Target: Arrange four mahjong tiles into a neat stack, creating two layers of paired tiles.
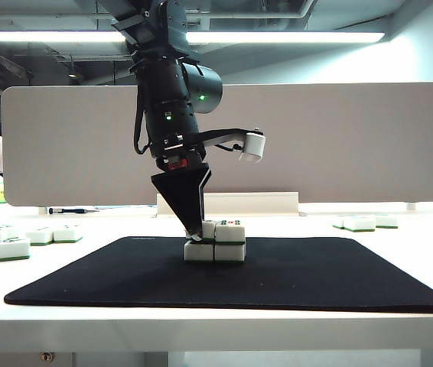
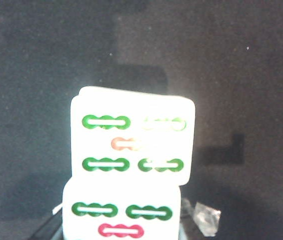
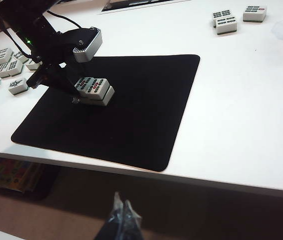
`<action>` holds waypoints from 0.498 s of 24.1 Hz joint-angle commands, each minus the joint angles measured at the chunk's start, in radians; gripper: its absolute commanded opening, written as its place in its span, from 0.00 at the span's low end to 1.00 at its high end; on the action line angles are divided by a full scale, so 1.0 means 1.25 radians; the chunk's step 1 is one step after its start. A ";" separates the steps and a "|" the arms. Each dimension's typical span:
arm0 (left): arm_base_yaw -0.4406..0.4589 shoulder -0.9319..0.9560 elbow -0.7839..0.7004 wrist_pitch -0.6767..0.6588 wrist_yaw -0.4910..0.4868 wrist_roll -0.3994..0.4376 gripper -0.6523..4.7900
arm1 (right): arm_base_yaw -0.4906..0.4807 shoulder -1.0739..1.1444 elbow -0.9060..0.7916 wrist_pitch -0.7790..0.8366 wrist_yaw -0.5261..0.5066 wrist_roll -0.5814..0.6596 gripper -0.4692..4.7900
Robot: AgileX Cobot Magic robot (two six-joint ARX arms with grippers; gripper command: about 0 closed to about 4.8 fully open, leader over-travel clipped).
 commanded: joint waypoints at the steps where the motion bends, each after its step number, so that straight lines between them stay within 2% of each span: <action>1: -0.001 -0.003 0.002 -0.002 0.012 -0.018 0.70 | 0.001 -0.009 0.003 0.008 0.001 -0.002 0.09; 7: -0.002 -0.004 0.002 -0.002 0.012 -0.048 0.70 | 0.001 -0.009 0.003 0.008 0.001 -0.002 0.09; 10: -0.001 -0.014 0.004 0.000 0.013 -0.093 0.70 | 0.001 -0.009 0.003 0.008 0.001 -0.002 0.09; 12: -0.001 -0.028 0.004 0.001 0.012 -0.093 0.76 | 0.001 -0.009 0.003 0.008 0.001 -0.002 0.09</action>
